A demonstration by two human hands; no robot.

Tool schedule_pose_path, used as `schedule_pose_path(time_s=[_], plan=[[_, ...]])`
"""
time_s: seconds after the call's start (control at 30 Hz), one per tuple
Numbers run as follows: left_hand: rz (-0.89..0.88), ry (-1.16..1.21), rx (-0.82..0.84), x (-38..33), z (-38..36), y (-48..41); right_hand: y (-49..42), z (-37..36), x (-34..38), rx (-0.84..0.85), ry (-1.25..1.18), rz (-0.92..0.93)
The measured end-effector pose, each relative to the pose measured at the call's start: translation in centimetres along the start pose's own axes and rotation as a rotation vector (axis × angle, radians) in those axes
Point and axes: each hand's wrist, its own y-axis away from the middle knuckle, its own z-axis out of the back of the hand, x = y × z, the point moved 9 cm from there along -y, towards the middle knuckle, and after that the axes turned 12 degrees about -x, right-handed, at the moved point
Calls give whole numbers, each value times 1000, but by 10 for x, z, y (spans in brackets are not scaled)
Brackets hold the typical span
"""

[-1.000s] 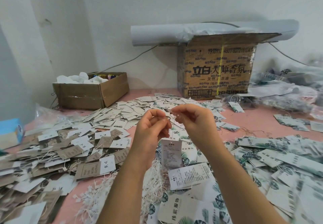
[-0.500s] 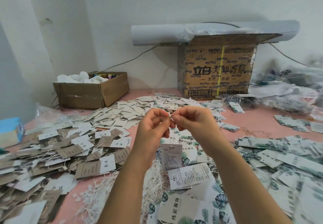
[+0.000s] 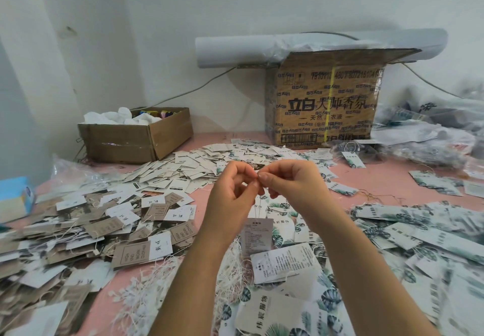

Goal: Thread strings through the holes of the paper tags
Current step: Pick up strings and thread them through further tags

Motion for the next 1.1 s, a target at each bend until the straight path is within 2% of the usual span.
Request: schedule_pose_path(time_s=[0.47,1.1], plan=[[-18,-26,-9,2,1,0,-1,4,-4,-19,-3,-47],[-35,-39,-15,1,1,0,0,0,-7,45,-73,-88]])
